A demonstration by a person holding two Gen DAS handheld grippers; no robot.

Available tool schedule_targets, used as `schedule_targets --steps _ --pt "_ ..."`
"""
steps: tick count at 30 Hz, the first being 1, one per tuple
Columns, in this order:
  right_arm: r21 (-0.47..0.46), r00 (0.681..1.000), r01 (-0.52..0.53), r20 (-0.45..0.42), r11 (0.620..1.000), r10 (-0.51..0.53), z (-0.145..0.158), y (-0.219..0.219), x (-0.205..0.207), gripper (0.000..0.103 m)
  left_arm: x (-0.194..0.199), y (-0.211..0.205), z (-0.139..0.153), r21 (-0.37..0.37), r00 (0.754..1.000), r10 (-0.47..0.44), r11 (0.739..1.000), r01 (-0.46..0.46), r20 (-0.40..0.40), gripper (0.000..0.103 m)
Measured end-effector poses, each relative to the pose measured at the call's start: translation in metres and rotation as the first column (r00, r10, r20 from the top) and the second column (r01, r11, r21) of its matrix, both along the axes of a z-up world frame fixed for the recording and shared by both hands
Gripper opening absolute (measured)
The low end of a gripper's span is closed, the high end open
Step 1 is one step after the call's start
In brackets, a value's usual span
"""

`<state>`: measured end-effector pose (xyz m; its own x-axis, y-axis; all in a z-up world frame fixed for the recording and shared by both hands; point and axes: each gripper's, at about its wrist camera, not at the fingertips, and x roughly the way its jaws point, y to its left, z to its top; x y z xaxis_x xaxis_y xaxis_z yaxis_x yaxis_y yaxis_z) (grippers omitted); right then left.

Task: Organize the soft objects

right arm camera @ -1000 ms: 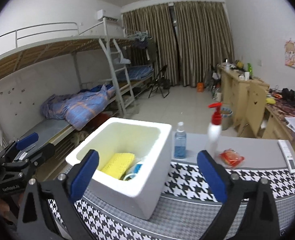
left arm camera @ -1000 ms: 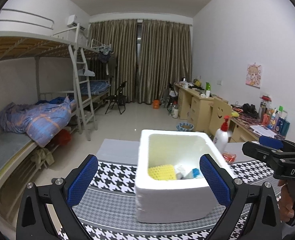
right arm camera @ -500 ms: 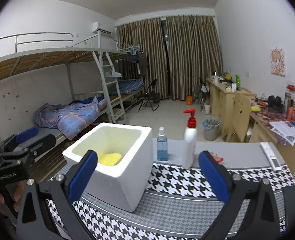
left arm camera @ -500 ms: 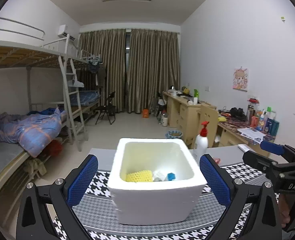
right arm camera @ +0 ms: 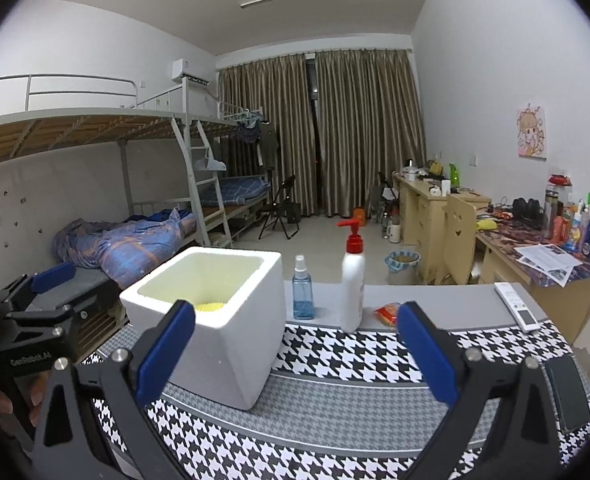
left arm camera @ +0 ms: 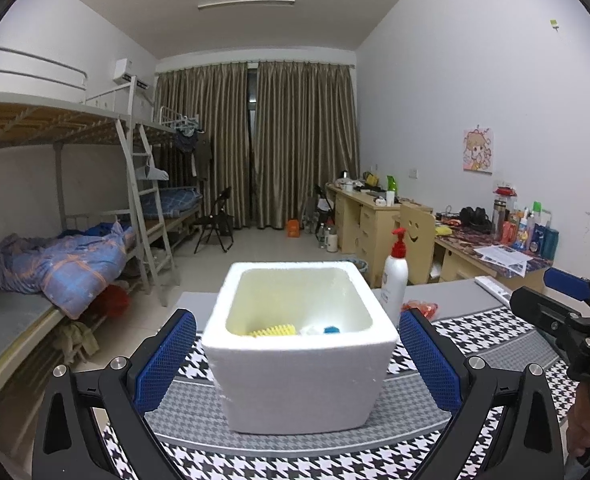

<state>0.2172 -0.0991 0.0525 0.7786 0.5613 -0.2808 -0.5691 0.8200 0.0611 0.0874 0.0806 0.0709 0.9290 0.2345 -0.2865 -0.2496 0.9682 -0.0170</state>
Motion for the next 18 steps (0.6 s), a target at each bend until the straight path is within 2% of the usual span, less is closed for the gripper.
schedule_targets --steps 8,18 --pt "-0.016 0.999 0.018 0.042 1.0 -0.017 -0.01 -0.004 -0.016 0.102 -0.007 -0.008 -0.003 -0.005 1.0 -0.021 1.0 0.021 -0.004 0.102" --pt "0.012 1.0 0.028 0.005 1.0 -0.028 -0.023 -0.014 -0.016 0.102 -0.015 -0.012 -0.01 -0.015 0.999 -0.031 0.999 0.031 0.014 0.102"
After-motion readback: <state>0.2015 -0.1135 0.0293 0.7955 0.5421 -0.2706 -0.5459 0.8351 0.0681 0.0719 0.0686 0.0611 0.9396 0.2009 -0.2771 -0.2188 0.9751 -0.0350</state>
